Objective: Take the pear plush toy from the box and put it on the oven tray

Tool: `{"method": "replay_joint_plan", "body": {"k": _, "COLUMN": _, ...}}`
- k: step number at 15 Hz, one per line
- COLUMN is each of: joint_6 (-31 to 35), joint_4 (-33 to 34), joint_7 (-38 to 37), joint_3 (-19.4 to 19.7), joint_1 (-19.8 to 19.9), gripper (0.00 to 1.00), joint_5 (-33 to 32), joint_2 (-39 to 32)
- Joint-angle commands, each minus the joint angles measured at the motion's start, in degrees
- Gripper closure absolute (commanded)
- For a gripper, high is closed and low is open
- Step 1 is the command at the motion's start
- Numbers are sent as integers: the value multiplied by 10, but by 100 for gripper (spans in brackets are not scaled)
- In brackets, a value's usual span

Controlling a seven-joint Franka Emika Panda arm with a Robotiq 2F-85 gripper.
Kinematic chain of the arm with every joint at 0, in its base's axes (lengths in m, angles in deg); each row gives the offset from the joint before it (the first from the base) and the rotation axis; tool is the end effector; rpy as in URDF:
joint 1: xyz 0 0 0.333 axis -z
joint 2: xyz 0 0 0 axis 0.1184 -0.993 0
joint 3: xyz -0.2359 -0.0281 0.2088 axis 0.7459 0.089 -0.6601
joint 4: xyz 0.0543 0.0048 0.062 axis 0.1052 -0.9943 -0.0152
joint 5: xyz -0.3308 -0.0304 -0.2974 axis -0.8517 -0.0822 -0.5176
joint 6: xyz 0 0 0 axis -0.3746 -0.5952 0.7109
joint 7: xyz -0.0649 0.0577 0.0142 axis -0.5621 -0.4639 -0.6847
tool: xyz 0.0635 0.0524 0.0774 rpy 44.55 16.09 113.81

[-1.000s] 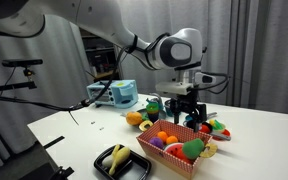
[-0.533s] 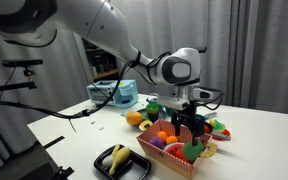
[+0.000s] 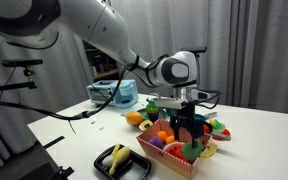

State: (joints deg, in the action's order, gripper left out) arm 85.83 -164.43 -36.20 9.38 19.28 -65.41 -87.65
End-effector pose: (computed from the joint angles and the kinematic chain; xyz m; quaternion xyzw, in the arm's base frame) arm 0.6491 -0.2745 0.1784 0.9717 -0.1556 -0.1519 0.0924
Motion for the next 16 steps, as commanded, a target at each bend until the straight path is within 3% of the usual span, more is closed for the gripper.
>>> {"method": "replay_joint_plan", "body": {"k": 1, "joint_6": -24, "joint_4": 15, "joint_7": -2, "joint_3": 13, "joint_1": -8, "gripper": 0, "joint_5": -28, "joint_2": -6}}
{"method": "replay_joint_plan", "body": {"k": 5, "joint_6": 23, "joint_4": 7, "joint_7": -13, "joint_3": 21, "joint_1": -3, "gripper": 0, "joint_5": -44, "joint_2": -18}}
{"method": "replay_joint_plan", "body": {"k": 9, "joint_6": 59, "joint_4": 6, "joint_7": -18, "joint_3": 25, "joint_1": 0, "gripper": 9, "joint_5": -35, "joint_2": -23}}
{"method": "replay_joint_plan", "body": {"k": 10, "joint_6": 62, "joint_4": 5, "joint_7": -17, "joint_3": 24, "joint_1": 1, "gripper": 30, "joint_5": -33, "joint_2": -20}}
{"method": "replay_joint_plan", "body": {"k": 12, "joint_6": 51, "joint_4": 6, "joint_7": -10, "joint_3": 20, "joint_1": 3, "gripper": 35, "joint_5": -26, "joint_2": -14}}
{"method": "replay_joint_plan", "body": {"k": 16, "joint_6": 19, "joint_4": 7, "joint_7": 11, "joint_3": 16, "joint_1": 4, "gripper": 63, "joint_5": -28, "joint_2": 1}}
